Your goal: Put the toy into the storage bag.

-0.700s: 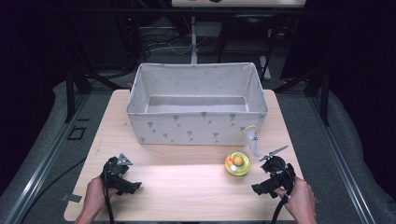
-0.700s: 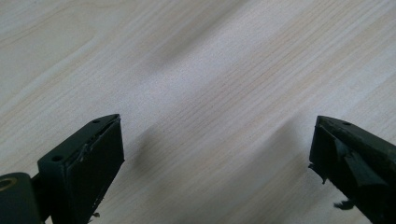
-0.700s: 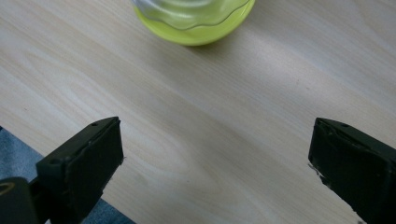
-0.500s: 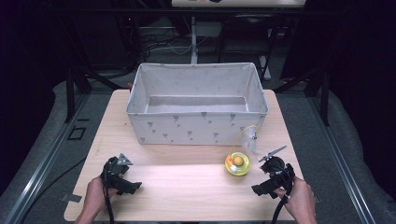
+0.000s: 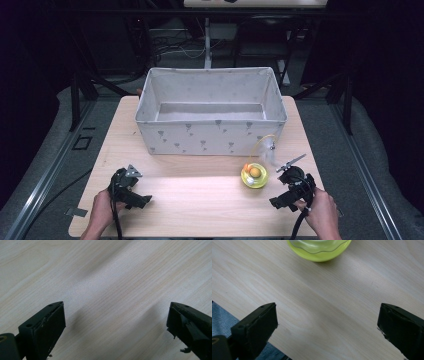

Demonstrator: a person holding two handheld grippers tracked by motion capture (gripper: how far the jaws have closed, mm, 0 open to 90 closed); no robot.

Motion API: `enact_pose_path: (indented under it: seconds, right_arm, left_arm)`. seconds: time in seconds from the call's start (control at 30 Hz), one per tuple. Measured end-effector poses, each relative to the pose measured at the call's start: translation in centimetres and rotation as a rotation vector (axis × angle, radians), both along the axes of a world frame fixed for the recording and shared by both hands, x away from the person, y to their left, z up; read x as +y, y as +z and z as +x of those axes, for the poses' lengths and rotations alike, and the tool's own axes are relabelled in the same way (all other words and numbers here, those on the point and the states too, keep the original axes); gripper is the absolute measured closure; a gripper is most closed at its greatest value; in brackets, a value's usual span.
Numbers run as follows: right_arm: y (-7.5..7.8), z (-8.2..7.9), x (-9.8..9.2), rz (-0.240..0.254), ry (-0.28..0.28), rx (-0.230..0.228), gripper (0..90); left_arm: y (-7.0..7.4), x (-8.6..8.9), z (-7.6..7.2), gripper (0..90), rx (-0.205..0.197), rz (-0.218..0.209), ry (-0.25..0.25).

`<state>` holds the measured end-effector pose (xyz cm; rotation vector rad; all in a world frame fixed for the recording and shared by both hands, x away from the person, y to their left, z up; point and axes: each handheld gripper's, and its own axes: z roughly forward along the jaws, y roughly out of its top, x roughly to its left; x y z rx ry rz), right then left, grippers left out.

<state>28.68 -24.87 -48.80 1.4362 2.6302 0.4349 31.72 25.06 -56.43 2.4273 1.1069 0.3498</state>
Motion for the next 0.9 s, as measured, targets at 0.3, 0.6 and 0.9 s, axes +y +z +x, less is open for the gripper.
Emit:
enact_pose_path:
  seconds: [0.3, 0.6, 0.9]
  right_arm:
    - [1.5, 0.0, 0.4, 0.017, 0.017, 0.000, 1.6]
    - [3.0, 0.5, 1.0, 0.004, 0.054, 0.007, 1.3]
    - [4.1, 1.2, 1.7, -0.004, 0.080, 0.011, 1.3]
  left_arm:
    - [0.0, -0.1, -0.1, 2.1, -0.002, 0.001, 0.001]
    - [0.0, 0.0, -0.1, 2.1, -0.004, 0.002, -0.001]
    - [-0.1, 0.0, -0.1, 2.0, 0.001, 0.008, -0.005]
